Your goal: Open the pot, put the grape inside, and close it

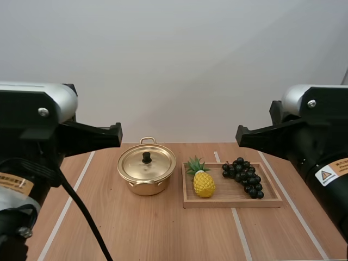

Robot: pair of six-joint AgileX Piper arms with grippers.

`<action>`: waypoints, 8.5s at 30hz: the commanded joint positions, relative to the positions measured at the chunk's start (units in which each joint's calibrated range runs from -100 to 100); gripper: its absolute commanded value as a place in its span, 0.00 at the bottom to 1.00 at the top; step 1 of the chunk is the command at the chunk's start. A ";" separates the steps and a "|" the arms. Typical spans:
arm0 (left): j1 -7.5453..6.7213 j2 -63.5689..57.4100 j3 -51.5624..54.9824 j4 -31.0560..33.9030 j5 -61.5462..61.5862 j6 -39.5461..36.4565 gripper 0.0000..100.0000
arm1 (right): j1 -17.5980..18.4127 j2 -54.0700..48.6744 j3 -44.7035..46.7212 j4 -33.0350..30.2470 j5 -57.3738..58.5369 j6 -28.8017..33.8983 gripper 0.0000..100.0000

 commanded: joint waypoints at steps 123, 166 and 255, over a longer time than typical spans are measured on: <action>-5.30 102.93 -54.93 -7.38 69.63 38.13 1.00 | -1.45 50.10 -48.09 1.87 40.51 -17.74 1.00; -5.30 115.26 -58.66 -5.73 72.05 39.29 1.00 | -1.45 50.10 -48.09 2.71 41.25 -18.92 1.00; -5.30 61.79 -96.07 -0.98 19.82 20.60 0.00 | -11.71 88.07 -38.47 17.25 52.22 -43.93 1.00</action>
